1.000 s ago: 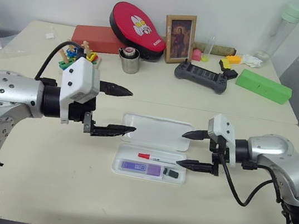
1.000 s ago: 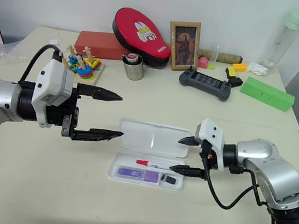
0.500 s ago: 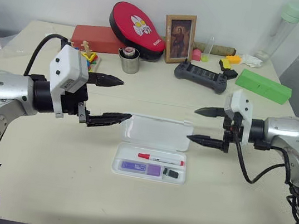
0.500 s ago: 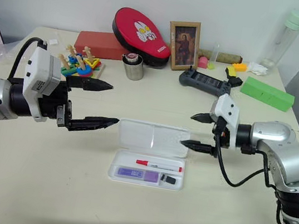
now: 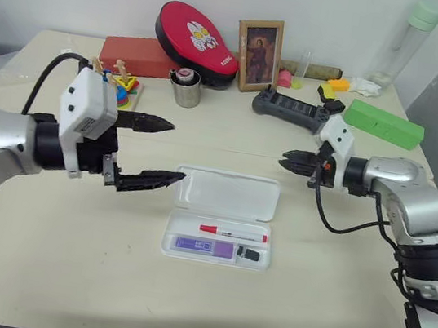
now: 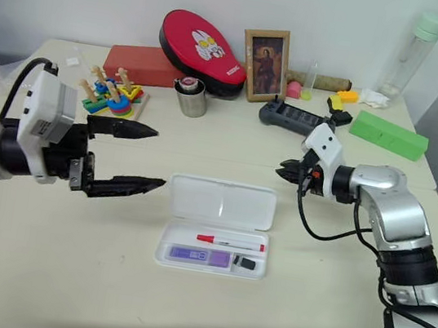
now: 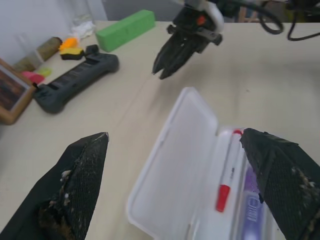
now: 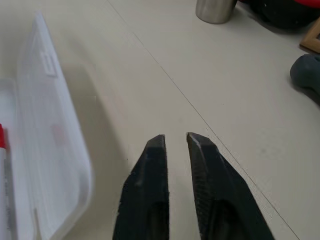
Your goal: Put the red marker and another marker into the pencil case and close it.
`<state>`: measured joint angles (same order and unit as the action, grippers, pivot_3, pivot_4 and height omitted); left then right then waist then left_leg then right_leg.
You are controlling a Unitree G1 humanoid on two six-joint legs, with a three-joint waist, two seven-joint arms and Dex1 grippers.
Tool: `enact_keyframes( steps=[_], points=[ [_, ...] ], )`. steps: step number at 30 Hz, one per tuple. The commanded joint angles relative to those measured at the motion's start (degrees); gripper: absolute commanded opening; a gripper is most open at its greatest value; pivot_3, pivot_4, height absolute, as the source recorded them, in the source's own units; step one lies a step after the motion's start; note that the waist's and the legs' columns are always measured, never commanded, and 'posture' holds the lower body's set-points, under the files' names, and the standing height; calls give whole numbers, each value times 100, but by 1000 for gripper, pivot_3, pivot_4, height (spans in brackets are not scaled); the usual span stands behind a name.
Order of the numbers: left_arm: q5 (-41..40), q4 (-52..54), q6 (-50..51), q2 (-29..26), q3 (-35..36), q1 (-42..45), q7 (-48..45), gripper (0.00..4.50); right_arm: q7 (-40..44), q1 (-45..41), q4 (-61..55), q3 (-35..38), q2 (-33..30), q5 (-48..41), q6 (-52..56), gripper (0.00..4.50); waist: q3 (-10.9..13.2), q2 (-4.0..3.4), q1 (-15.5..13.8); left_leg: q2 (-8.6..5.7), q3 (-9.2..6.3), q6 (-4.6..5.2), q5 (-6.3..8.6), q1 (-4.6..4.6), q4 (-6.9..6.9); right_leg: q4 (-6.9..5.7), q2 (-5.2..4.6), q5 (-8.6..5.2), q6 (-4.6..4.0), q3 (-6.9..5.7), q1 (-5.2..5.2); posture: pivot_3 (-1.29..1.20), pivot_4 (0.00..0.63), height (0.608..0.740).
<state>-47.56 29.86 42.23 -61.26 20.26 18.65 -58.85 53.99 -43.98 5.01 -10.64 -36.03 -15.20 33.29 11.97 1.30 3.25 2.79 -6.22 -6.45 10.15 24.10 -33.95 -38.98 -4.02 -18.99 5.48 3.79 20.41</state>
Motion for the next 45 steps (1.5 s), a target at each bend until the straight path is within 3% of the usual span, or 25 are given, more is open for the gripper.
enact_keyframes(
  steps=[1,11,24,45],
  points=[
    [-332,260,171,-275,480,-225,-260,4500,135,-238,284,-42,68,175,-323,54,0,0,4,0,0,0,0,0,0,0,0,0,0,0,1,0,150,740],
    [-361,426,152,-562,699,-642,-576,4500,734,-337,1025,-457,289,640,-1171,54,1,-2,4,0,1,0,0,0,0,-1,0,0,0,0,1,0,150,740],
    [-223,378,-5,-503,520,-555,-390,4500,1918,-159,190,-470,179,332,-1232,54,1,-2,3,0,1,0,0,0,0,-2,0,0,0,0,1,0,150,740],
    [-180,419,-59,-421,447,-593,-214,4500,2666,-316,-91,-1144,354,657,-1720,54,1,-2,5,0,1,0,0,0,0,-2,0,0,0,0,2,0,150,740]
  ],
)
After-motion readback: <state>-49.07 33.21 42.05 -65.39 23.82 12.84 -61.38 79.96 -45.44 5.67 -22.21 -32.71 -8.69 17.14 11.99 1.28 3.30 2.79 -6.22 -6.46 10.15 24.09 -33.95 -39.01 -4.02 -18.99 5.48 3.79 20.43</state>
